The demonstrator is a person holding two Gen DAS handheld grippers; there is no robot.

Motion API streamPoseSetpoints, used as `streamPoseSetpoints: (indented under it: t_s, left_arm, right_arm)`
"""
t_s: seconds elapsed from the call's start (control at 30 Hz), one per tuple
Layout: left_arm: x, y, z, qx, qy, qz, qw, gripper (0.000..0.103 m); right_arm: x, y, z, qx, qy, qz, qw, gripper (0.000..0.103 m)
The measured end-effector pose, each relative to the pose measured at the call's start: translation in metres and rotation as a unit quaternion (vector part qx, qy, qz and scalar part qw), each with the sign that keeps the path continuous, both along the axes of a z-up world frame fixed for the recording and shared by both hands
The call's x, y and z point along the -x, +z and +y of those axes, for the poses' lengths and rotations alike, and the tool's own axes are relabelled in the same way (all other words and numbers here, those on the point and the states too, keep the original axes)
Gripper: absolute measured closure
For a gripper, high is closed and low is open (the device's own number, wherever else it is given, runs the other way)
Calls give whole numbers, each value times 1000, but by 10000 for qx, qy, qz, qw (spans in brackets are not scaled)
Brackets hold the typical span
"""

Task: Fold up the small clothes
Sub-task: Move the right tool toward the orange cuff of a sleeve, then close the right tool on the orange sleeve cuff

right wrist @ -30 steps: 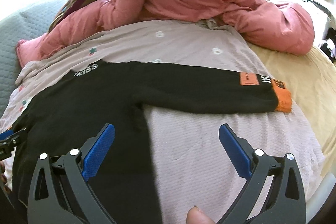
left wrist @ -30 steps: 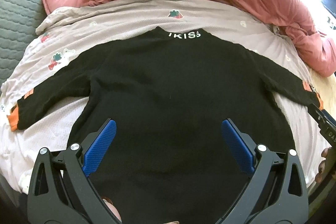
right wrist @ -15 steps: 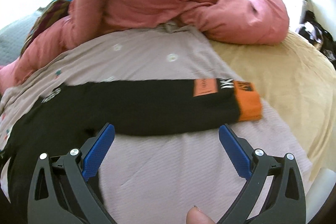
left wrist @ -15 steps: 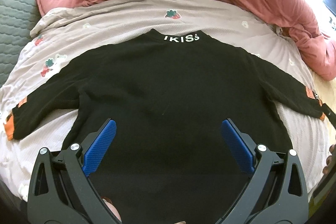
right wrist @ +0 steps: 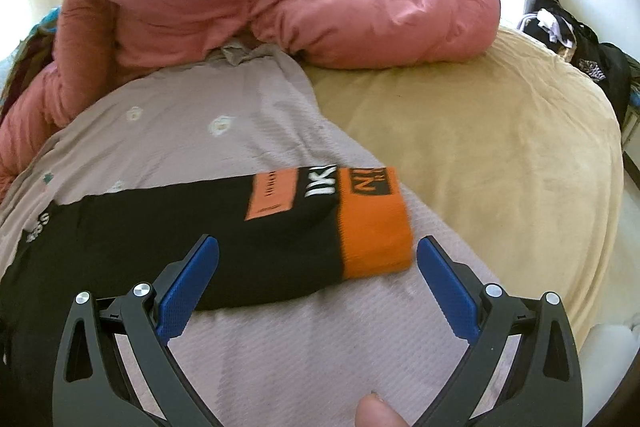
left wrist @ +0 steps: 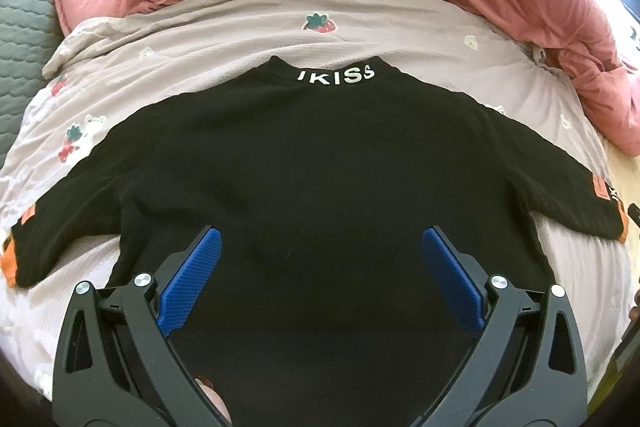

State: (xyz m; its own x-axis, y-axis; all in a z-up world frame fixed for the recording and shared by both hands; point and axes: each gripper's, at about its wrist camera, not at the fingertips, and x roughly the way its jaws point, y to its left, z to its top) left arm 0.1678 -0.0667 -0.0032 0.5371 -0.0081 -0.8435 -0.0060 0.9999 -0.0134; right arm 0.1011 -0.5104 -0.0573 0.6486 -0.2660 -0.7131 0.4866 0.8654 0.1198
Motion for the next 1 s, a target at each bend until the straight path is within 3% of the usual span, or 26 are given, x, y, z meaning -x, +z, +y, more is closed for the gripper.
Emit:
streamPoseSetpoints:
  t_s: [0.37,0.53,0.57,0.67,0.83,1.0]
  left_arm:
    - [-43,-4,-10,-124,57,-33,9999,9]
    - [-53,-9,-11,44,181,-138,9997,9]
    - [-54,-11,-11,65,179,-132,9997,9]
    - [-56,-18,-10,1,196,-168,9997,9]
    - [-53,-27,-1,-80,313,-252,9992,9]
    - [-48,-35,7,-108,315,-236,9992,9]
  right_arm:
    - [-21,-17,-37,-107,-210,233,9995,5]
    - [-29,-25,-47,-225,-227,389,9987,10]
    - [-31,-27,-47,-221,-221,440,9985,20]
    - [-36,-30,-47,-205,-145,529,9983,25]
    - [-48,-44,-48,-375,58,612,9974,47]
    - [-43,-36,-38,-328,446,369,9978,77]
